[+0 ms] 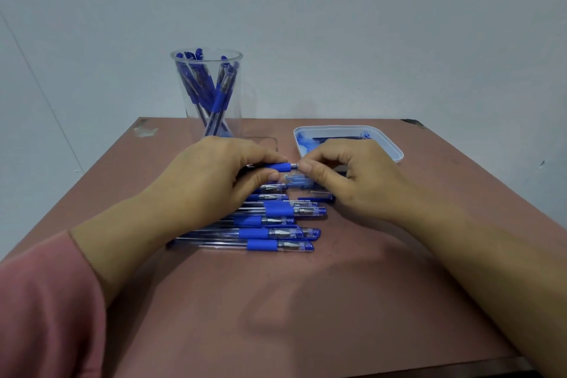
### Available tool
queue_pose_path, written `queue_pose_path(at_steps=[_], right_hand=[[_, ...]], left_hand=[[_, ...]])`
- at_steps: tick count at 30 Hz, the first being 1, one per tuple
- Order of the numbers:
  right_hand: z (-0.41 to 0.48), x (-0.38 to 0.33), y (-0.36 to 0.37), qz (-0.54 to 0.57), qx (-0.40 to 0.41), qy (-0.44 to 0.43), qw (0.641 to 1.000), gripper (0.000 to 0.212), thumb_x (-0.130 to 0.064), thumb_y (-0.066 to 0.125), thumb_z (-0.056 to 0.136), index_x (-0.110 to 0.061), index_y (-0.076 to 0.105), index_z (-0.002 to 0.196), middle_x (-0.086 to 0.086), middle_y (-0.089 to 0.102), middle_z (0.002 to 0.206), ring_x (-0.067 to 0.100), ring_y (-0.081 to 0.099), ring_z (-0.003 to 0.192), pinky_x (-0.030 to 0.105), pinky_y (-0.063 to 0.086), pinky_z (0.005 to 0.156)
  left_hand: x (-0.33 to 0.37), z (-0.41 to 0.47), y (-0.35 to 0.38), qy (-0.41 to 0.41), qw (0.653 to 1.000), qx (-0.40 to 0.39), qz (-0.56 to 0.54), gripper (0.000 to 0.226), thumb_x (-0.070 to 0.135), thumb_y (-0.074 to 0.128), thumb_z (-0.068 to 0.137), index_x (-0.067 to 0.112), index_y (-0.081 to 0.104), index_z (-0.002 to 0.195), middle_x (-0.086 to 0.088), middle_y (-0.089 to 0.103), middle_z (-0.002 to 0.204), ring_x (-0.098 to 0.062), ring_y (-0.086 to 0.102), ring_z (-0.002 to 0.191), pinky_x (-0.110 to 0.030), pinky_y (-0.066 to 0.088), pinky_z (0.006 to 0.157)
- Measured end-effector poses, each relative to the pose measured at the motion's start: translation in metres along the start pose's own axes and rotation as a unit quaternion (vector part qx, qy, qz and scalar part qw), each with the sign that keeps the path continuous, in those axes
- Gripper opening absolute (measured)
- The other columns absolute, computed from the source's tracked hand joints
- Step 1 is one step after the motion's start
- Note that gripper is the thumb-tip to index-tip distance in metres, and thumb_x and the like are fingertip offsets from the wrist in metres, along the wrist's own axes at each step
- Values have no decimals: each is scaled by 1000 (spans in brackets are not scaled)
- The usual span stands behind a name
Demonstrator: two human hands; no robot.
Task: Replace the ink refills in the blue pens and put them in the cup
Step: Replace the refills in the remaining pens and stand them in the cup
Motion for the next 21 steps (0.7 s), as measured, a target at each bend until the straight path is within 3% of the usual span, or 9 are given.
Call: queue_pose_path(at_steps=[2,5,8,11,16,18,21], right_hand=[[0,0,0,-3,2,-10,1000,4,-34,65,87,-32,68,86,-16,68,83,4,64,83,26,52,75],[-1,-3,-1,13,5,-30,999,14,-29,72,82,-36,62,88,-17,67,89,8,64,87,28,53,78],[-1,-3,-1,12,8,-26,1000,13,-38,66,84,-32,65,95,-15,67,90,9,64,88,26,52,78],[0,-2,1,-27,6,-38,999,13,-33,62,87,-25,70,95,-15,66,86,6,63,84,27,51,74],[0,-1,-4,-25,13,-45,999,17,-35,72,80,-26,66,93,-18,65,88,9,63,86,28,52,76],[0,1,-4,-24,16,-34,999,19,-43,66,83,-28,66,96,-17,65,88,8,63,86,27,52,76],[1,1,-3,-54,22,-51,997,15,-33,63,86,-21,71,93,-17,63,83,6,62,82,27,50,73]], left_hand=[[0,0,1,1,1000,-1,3,29,46,55,88,39,68,112,19,69,83,-3,59,73,-27,52,64],[-2,0,2,1,1000,4,1,25,45,56,91,39,69,112,18,69,84,-4,61,74,-29,53,65],[-2,0,1,6,1000,5,1,24,46,57,92,40,68,112,18,69,83,-5,60,73,-29,52,64],[0,0,1,7,1000,1,-3,39,56,44,85,40,68,112,18,68,82,-4,59,73,-27,52,63],[-2,0,2,1,1000,3,1,25,43,57,89,39,69,111,21,68,84,-1,58,77,-24,51,65],[-2,0,1,0,1000,2,-1,28,48,55,89,40,69,111,21,67,83,-1,57,78,-22,49,65],[-2,0,2,-4,1000,-2,-6,30,52,51,90,41,68,111,19,69,85,-2,59,77,-23,50,65]])
Point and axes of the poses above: each hand's wrist, its own z-axis towards the middle knuckle, its own y-axis out of the palm, x = y × z, the point moved 3 cm from there along z, towards the middle knuckle
